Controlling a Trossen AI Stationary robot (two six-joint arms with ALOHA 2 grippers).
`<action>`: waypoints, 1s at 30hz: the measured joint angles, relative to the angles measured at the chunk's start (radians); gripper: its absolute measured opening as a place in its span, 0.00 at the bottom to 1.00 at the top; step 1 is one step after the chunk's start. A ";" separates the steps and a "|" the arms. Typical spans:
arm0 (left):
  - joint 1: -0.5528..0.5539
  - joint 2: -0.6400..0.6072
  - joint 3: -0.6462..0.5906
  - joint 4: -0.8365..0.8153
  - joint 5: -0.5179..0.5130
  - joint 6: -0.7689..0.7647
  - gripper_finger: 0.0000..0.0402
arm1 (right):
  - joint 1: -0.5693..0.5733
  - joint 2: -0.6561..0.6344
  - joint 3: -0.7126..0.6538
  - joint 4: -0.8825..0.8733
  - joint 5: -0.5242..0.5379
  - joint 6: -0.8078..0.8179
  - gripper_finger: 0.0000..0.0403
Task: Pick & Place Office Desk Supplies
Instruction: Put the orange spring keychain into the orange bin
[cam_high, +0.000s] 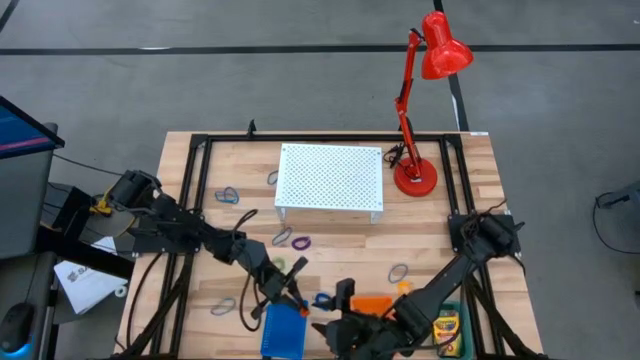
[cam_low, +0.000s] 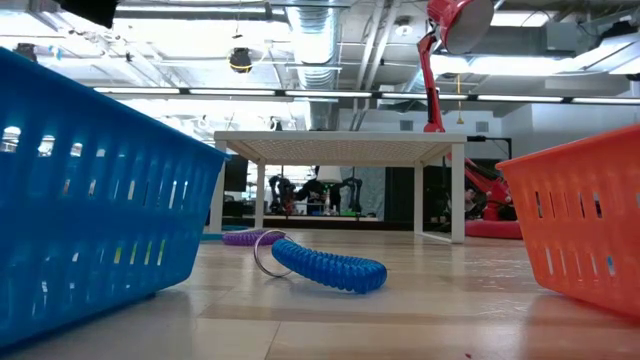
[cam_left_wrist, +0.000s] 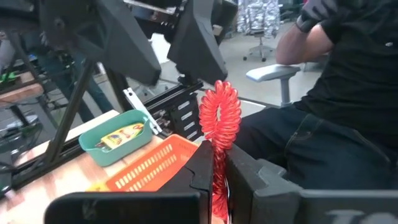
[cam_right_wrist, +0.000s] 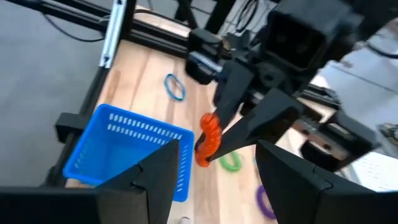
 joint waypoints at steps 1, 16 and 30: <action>0.000 0.000 0.000 0.000 0.003 0.000 0.02 | -0.005 0.000 0.000 0.005 -0.017 0.000 0.52; 0.000 0.000 0.000 0.006 0.003 0.008 0.02 | -0.088 0.000 0.001 0.068 -0.209 -0.052 0.50; 0.000 0.000 0.000 0.004 0.004 0.007 0.02 | -0.096 0.000 0.001 0.053 -0.293 -0.044 0.21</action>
